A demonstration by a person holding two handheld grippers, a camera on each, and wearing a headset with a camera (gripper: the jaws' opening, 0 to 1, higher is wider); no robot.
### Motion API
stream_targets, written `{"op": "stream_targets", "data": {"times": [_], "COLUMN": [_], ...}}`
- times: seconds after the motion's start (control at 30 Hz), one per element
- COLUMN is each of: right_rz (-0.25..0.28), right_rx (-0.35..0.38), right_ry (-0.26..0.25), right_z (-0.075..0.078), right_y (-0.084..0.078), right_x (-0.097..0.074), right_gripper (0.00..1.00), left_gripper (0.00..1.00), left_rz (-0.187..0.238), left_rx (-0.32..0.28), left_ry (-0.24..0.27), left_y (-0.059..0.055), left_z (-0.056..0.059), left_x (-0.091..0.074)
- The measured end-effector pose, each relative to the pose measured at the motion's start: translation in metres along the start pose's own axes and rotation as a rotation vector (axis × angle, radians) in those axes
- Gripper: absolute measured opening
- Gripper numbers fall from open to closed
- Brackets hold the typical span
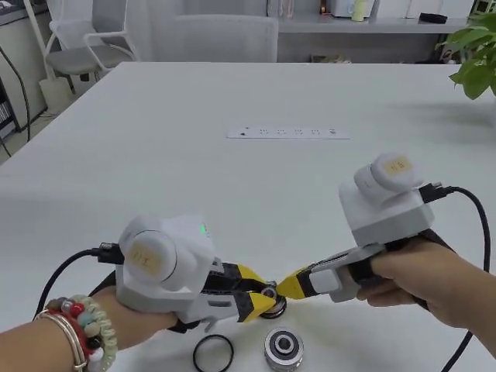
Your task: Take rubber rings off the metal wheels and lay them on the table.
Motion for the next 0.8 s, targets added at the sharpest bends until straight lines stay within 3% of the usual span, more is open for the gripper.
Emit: {"op": "stream_targets", "data": {"times": [0.13, 0.2, 0.27, 0.3, 0.37, 0.8], "right_rz": [0.01, 0.069, 0.067, 0.04, 0.054, 0.008], "right_rx": [0.002, 0.037, -0.024, -0.034, -0.01, -0.007], "right_ry": [0.021, 0.104, 0.038, 0.03, 0.06, -0.017], "right_z": [-0.004, -0.019, -0.009, -0.013, -0.017, -0.003], "right_y": [0.003, 0.016, 0.019, 0.015, 0.017, 0.007], "right_x": [0.002, 0.002, 0.002, 0.004, 0.004, 0.004], "right_gripper": [0.0, 0.0, 0.0, 0.0, 0.0, 0.0], "left_gripper": [0.08, 0.08, 0.08, 0.08, 0.08, 0.08], "left_rz": [0.0, 0.0, 0.0, -0.001, 0.002, -0.005], "left_rx": [-0.002, -0.002, -0.002, -0.002, -0.002, -0.023], "left_ry": [0.0, 0.002, 0.003, 0.004, 0.006, 0.0], "left_y": [0.0, 0.0, 0.0, 0.0, 0.001, 0.001], "left_z": [0.0, 0.0, 0.0, 0.0, 0.0, 0.0], "left_x": [0.0, 0.0, 0.0, 0.0, 0.0, 0.0]}}
Point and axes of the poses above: the centre of the closed fingertips' face, and the gripper's own axes: x roughly forward along the fingers, z roughly to its right, y roughly out of its top, the point moved 1 cm from there along -x, roughly backward along the fingers, and after that the axes turned 7 degrees about -x, right-handed, at the moved point
